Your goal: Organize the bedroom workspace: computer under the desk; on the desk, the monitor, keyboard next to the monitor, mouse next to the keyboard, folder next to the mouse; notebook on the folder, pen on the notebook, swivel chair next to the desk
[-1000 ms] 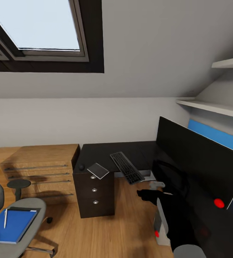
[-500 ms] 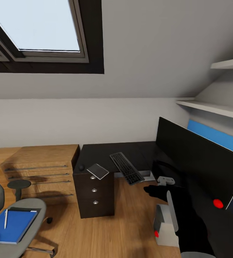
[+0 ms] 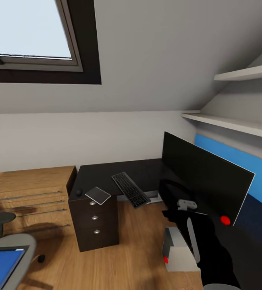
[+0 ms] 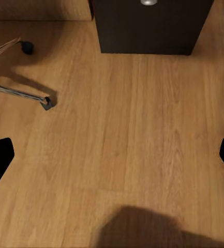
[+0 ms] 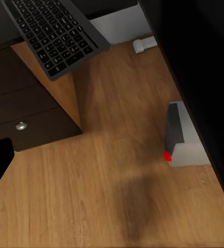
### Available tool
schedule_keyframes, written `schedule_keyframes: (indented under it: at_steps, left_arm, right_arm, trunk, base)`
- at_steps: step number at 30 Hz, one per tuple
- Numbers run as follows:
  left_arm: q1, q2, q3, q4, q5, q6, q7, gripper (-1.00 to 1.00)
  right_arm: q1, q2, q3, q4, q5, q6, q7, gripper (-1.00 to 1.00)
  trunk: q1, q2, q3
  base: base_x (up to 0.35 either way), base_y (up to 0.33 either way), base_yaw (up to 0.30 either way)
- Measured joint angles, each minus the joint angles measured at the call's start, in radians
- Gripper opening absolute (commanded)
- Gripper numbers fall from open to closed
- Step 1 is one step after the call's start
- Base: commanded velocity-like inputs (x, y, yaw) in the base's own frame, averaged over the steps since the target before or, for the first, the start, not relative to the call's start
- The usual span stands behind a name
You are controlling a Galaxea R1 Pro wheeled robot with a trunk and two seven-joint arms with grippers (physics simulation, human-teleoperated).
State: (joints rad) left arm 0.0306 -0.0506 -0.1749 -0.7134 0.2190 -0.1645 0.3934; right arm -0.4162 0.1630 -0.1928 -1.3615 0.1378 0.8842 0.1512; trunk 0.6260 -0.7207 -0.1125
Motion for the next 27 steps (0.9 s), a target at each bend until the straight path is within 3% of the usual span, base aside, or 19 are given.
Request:
schedule_keyframes:
  at_steps: [27]
  left_arm:
    - [0.0, -0.001, 0.002, 0.0, 0.001, -0.018, 0.003, 1.0]
  right_arm:
    - [0.0, 0.0, -0.005, 0.008, 0.003, -0.038, -0.001, 1.0]
  trunk:
    - [0.0, 0.0, 0.003]
  base:
    - [0.0, 0.0, -0.285]
